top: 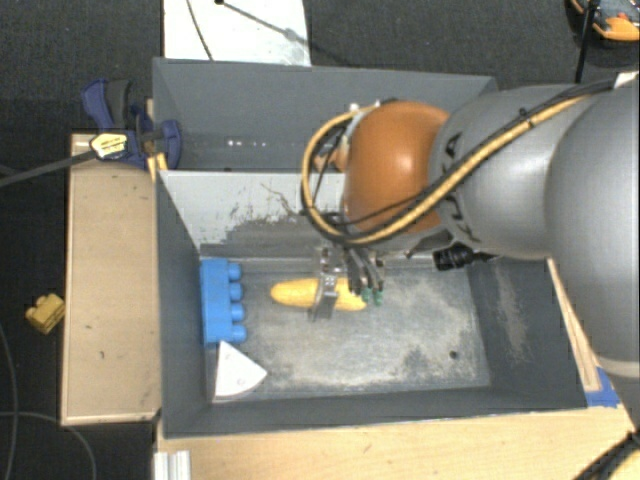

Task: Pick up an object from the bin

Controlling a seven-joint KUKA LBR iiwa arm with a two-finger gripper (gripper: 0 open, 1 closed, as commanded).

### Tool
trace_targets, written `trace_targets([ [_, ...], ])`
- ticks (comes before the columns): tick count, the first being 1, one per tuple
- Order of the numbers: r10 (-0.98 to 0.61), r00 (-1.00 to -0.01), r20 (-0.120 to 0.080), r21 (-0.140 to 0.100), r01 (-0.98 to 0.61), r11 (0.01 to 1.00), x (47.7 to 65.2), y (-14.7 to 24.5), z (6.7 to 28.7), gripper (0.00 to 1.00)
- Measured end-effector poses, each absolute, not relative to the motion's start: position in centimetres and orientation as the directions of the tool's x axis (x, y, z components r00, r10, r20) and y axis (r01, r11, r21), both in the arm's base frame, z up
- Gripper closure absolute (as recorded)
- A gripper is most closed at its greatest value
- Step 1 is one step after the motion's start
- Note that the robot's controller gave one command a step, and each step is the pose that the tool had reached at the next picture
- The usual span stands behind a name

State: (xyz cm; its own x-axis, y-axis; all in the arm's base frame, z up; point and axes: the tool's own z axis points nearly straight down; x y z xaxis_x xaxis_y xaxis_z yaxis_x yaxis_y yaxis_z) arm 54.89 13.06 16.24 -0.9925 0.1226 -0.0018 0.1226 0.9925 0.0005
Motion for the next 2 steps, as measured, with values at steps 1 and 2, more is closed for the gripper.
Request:
trace_targets([
  [1, 0.087, -0.996, -0.010, 0.003, 0.087, 0.996, 57.3, 13.8, 11.5, 1.00],
  [2, 0.076, -0.997, 0.013, -0.003, 0.076, 0.997, 56.5, 12.6, 12.2, 1.00],
])
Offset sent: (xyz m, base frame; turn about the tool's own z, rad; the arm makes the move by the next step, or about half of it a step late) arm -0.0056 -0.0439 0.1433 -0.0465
